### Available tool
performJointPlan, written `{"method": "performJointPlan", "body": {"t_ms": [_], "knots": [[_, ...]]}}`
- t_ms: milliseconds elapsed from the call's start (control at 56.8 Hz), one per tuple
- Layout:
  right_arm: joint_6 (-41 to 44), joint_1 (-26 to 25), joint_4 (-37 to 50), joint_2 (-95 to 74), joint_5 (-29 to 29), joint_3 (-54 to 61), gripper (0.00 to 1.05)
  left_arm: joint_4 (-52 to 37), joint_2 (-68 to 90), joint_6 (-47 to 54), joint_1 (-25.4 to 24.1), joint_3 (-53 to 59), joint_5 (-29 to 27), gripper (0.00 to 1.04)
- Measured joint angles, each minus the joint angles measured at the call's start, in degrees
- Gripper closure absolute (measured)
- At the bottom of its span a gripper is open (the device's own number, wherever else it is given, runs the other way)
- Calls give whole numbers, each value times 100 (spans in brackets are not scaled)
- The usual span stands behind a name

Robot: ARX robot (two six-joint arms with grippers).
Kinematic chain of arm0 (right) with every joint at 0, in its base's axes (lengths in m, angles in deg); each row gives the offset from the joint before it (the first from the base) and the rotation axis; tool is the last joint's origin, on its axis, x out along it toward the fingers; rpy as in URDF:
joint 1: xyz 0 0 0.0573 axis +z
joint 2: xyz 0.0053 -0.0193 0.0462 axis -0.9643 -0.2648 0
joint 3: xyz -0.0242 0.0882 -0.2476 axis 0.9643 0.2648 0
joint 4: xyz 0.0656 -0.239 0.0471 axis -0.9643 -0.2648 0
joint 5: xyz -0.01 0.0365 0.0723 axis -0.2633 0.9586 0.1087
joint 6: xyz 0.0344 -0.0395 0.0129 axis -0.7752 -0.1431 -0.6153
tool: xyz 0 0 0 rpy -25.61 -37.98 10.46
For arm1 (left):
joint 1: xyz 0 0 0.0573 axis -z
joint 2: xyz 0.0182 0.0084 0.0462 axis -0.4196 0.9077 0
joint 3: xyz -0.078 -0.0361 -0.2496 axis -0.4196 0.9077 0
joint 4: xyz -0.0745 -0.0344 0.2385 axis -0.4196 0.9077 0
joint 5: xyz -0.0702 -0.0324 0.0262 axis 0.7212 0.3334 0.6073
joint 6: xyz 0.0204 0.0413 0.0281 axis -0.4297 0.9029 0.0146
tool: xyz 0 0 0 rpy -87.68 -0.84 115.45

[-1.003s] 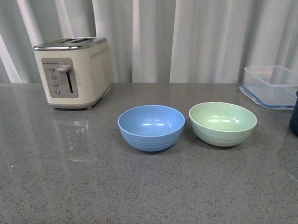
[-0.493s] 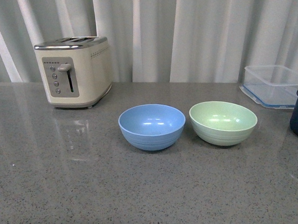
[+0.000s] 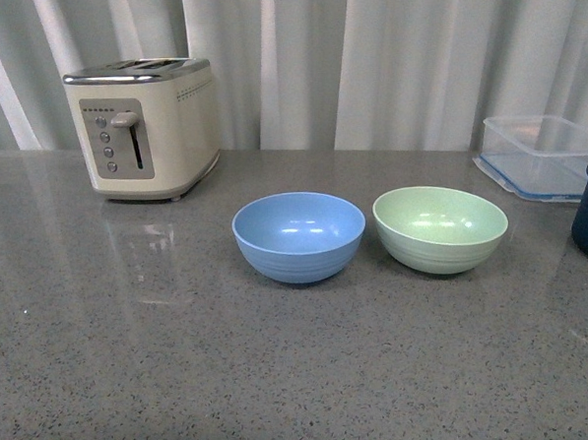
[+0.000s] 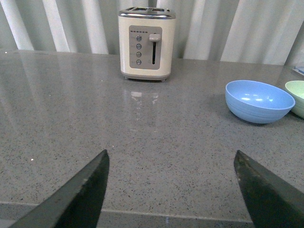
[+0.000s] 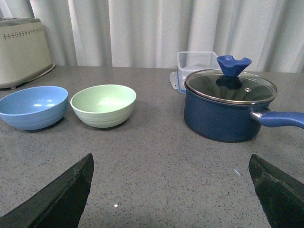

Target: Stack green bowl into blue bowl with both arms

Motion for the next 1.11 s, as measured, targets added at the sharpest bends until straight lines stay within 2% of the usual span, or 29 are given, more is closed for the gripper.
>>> {"method": "performJointPlan", "body": {"t_ms": [53,88,176,229,440,581,792,1109], "knots": [[0,0,0,0,-2,0,10,0,0,2,0,-2,0,5],[0,-2,0,0,2,0,10,0,0,11,0,-2,0,6],[334,-221,98,-254,942,-85,10,0,0,11,0,-2,0,7],[417,-205,216,-581,1290,-297,10,0,0,13,0,-2,0,7],[439,46,621,-2494,1327,-1685,10,0,0,13,0,-2,0,7],[328,142,319,-4492,1390,-3025,10,0,0,15,0,-2,0,7],[485,557,-428,-7805,208,-5556,10,0,0,15,0,-2,0,7],[437,684,-979,-10362,-485,-7593,10,0,0,15,0,-2,0,7]]}}
